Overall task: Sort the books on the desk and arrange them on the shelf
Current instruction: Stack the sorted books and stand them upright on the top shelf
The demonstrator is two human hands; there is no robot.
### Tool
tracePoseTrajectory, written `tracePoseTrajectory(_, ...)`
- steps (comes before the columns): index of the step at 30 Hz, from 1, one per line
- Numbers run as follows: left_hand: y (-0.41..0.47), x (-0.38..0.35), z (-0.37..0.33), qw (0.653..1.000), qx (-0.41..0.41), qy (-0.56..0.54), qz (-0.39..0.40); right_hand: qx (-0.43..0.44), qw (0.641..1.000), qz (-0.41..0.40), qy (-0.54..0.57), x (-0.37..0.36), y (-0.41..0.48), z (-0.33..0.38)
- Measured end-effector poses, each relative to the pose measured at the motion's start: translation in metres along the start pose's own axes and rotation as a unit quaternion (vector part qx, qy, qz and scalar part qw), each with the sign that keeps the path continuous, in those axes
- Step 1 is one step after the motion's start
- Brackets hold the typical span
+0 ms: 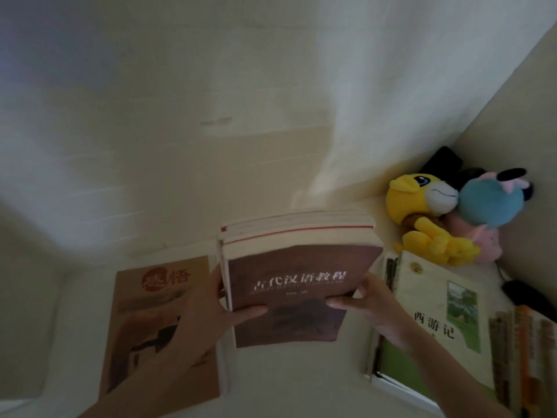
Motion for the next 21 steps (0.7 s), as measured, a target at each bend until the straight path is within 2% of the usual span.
tracePoseTrajectory(6,-0.012,0.023,-0.050,0.999,-0.028,0.024,-0.010,0.050,0.999,-0.010,-0.003,0.015,-0.014,0.061)
tracePoseTrajectory(13,-0.057,0.053,-0.127,0.995,-0.067,-0.053,-0.055,0.122,0.992,-0.006,0.014,0.030,-0.065,0.149)
tracePoseTrajectory(16,-0.082,0.070,-0.167,0.989,-0.103,-0.085,-0.067,0.136,0.990,-0.009,0.026,0.038,-0.083,0.185)
tracePoseTrajectory(21,-0.122,0.100,-0.235,0.979,-0.175,-0.062,-0.089,0.207,0.978,-0.006,0.031,0.045,-0.109,0.252)
Point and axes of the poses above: each hand's wrist, its own y-axis towards the middle knuckle, its own x-axis out of the back of the hand, z = x × y, the point moved 5 cm from there along y, towards the middle knuckle, and after that the axes turned 10 degrees about -y, right-handed, at the moved point
